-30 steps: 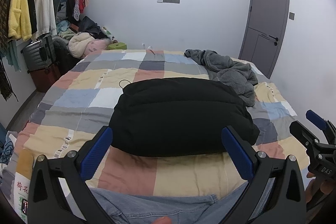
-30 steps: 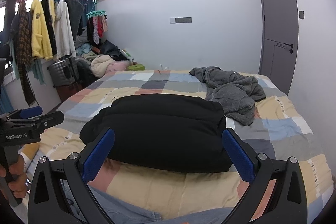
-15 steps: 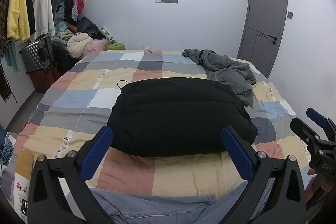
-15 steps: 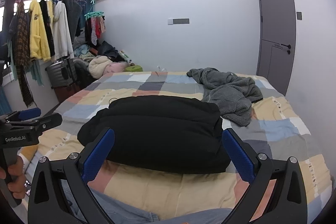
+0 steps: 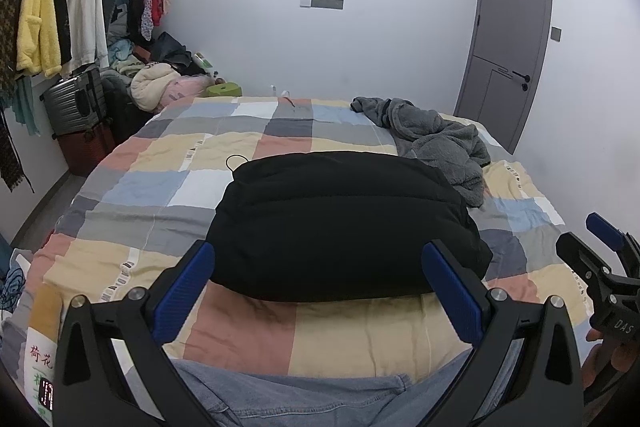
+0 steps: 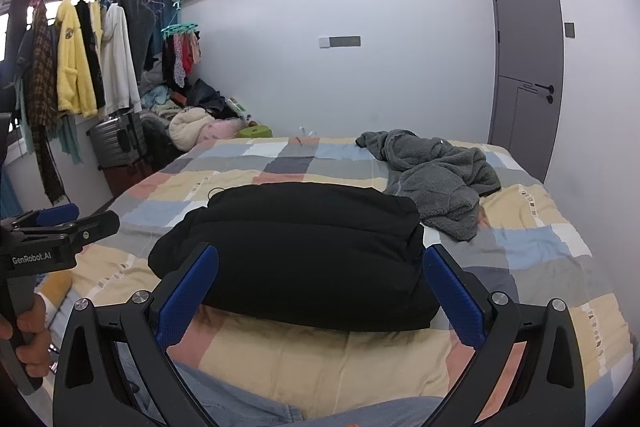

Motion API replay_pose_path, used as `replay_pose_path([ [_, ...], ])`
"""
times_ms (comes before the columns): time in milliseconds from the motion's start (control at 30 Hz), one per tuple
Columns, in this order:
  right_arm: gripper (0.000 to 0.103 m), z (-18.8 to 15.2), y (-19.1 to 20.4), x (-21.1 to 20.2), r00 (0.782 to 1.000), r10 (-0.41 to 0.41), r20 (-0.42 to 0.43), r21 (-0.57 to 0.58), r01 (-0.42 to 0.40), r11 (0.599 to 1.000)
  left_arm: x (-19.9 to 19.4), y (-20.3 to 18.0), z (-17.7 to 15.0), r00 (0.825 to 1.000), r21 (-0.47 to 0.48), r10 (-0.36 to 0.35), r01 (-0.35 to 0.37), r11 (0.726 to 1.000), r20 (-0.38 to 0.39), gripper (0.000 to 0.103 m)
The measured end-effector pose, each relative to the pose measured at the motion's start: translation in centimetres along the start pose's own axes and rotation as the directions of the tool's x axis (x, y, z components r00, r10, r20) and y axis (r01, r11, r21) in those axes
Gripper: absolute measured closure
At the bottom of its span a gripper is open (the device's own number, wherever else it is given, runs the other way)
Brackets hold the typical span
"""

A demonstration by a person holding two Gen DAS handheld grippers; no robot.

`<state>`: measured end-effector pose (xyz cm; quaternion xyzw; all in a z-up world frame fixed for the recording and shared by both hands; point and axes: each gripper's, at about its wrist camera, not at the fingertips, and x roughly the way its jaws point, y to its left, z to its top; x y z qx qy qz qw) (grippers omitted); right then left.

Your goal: Fold large clothes

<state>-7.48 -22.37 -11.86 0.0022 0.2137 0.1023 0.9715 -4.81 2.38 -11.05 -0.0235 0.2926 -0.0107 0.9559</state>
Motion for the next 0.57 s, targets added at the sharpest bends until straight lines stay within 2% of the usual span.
replay_pose_path([
  [567, 0.0, -0.27, -0.25, 0.43, 1.0, -0.011, -0.012, -0.007, 0.011, 1.0, 0.02, -0.01, 0.11, 1.0, -0.004, 0.001, -0.001, 1.0, 0.0, 0.0],
])
